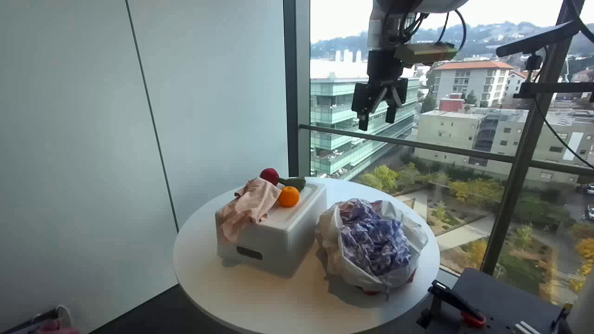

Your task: Remove the clothing and towel from the plastic bag and put them on top of the white storage container.

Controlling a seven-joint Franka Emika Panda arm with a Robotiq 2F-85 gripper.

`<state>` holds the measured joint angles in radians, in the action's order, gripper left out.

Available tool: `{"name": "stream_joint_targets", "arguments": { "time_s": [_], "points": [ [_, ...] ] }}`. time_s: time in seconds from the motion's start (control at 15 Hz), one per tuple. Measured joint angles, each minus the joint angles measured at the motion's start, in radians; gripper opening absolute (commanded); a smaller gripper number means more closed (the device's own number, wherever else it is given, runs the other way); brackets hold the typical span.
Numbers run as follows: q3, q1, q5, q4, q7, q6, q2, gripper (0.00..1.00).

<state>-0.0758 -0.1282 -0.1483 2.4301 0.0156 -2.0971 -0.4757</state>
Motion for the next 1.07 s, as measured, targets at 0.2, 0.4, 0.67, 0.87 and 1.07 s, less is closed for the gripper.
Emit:
{"name": "stream_joint_targets", "arguments": {
  "time_s": [0.2,0.4,0.67,0.87,1.07],
  "points": [
    [0.0,0.0,0.0,-0.014,0.0,-0.002,-0.003,1.0],
    [0.0,0.0,0.0,-0.015,0.0,-0.002,-0.005,1.0],
    [0.0,0.0,0.0,-0.015,0.0,-0.002,-0.005,1.0],
    [-0.001,0.0,0.0,-0.01,0.0,-0.001,0.006,1.0],
    [-0.02,0.0,0.016,-0.013,0.008,-0.017,0.056,1.0]
  ]
}}
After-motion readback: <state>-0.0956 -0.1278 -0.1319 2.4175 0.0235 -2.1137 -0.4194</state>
